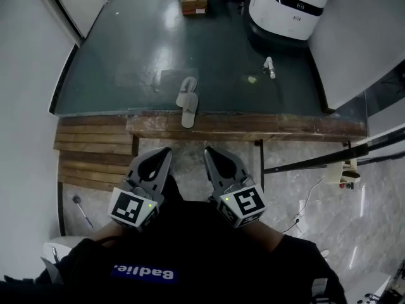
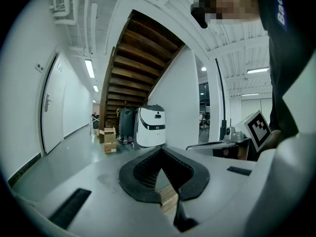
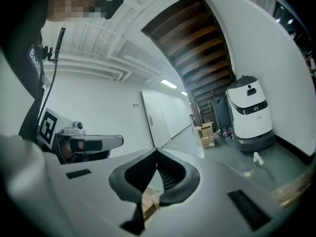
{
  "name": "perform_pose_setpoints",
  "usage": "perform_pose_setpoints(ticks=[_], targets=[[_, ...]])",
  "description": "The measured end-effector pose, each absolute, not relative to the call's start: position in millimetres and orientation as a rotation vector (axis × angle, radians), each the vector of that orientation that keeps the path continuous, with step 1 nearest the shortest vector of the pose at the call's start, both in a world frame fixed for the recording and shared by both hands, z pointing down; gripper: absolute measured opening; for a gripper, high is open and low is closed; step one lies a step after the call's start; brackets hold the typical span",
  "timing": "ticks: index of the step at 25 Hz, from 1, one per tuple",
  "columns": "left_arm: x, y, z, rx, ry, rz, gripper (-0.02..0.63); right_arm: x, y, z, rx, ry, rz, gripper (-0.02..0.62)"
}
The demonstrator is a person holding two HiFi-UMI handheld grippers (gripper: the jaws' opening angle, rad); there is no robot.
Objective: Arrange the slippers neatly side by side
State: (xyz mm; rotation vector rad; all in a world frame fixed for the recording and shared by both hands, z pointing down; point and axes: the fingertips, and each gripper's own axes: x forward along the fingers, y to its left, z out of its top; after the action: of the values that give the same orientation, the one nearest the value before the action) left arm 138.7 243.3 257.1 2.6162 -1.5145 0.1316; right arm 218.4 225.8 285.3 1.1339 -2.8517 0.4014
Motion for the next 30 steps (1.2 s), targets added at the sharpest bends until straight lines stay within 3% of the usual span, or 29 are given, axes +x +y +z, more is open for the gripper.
perform_pose_setpoints(ticks=[16,25,30], targets=[[-71.3,-40.3,281.0,2.773,-1.308,0.067,0.0,33.9,-48.5,314.5,1.405,-2.506,0.38,-0.002],[-93.7,-112.9,312.4,2.661,-1.322,0.073,0.0,15.6,-118.6,378.6,1.32,-2.399,0.534,-0.002],[-90.9,-136.7,325.3,2.533,-1.449,0.123,0.0,25.3,-150.2,462.4,1.158,-2.324,0.687,0.012]])
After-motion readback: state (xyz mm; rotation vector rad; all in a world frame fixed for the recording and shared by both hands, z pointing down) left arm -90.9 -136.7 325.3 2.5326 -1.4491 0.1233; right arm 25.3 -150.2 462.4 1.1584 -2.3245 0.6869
